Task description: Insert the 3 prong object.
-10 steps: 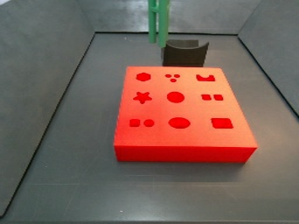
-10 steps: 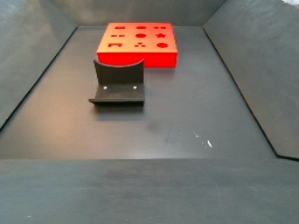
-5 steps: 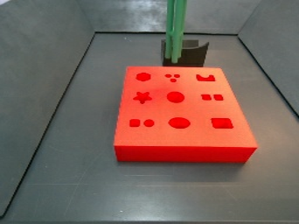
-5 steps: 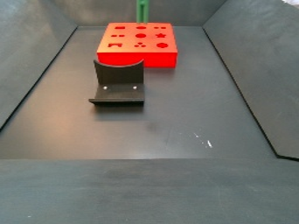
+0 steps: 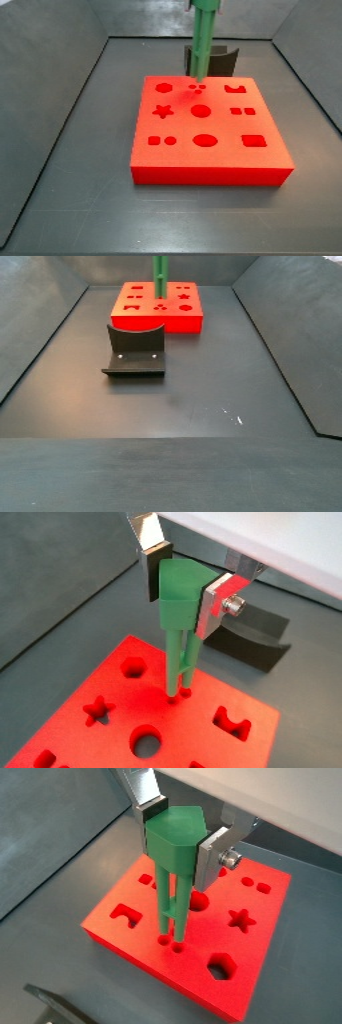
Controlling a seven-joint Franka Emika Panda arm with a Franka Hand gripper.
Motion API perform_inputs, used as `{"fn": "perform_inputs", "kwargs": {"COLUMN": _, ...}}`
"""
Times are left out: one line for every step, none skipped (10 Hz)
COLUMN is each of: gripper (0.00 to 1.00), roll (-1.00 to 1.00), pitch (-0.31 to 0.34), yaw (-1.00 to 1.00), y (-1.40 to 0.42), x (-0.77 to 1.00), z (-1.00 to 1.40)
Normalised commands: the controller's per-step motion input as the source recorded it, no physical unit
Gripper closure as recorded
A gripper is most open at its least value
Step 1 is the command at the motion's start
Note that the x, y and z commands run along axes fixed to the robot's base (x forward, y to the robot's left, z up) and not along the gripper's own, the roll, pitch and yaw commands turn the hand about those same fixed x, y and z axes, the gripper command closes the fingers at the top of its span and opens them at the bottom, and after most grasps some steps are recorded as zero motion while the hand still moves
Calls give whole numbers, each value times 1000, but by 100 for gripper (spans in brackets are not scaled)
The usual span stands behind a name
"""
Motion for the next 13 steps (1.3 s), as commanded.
{"fn": "perform_inputs", "kwargs": {"gripper": 100, "roll": -30, "pitch": 0, "yaw": -283, "y": 34, "x": 91, "z": -54}}
{"fn": "perform_inputs", "kwargs": {"gripper": 100, "roll": -10, "pitch": 0, "yaw": -343, "y": 111, "x": 11, "z": -34}}
{"fn": "perform_inputs", "kwargs": {"gripper": 100, "roll": 0, "pitch": 0, "yaw": -351, "y": 100, "x": 0, "z": -89}}
{"fn": "perform_inputs", "kwargs": {"gripper": 100, "roll": -1, "pitch": -11, "yaw": -314, "y": 74, "x": 0, "z": -151}}
{"fn": "perform_inputs", "kwargs": {"gripper": 100, "roll": 0, "pitch": -39, "yaw": -274, "y": 43, "x": 0, "z": -234}}
{"fn": "perform_inputs", "kwargs": {"gripper": 100, "roll": 0, "pitch": -60, "yaw": -223, "y": 9, "x": 0, "z": -277}}
{"fn": "perform_inputs", "kwargs": {"gripper": 100, "roll": -21, "pitch": -74, "yaw": -123, "y": 0, "x": 0, "z": -246}}
{"fn": "perform_inputs", "kwargs": {"gripper": 100, "roll": -47, "pitch": -51, "yaw": 0, "y": 0, "x": 77, "z": -200}}
{"fn": "perform_inputs", "kwargs": {"gripper": 100, "roll": -63, "pitch": -44, "yaw": 14, "y": 0, "x": 43, "z": -146}}
{"fn": "perform_inputs", "kwargs": {"gripper": 100, "roll": -54, "pitch": 0, "yaw": 240, "y": 0, "x": 40, "z": 0}}
{"fn": "perform_inputs", "kwargs": {"gripper": 100, "roll": -11, "pitch": -11, "yaw": 337, "y": 0, "x": 9, "z": -51}}
{"fn": "perform_inputs", "kwargs": {"gripper": 100, "roll": -4, "pitch": -20, "yaw": 371, "y": 0, "x": 0, "z": -46}}
{"fn": "perform_inputs", "kwargs": {"gripper": 100, "roll": -9, "pitch": -4, "yaw": 360, "y": 0, "x": 0, "z": 0}}
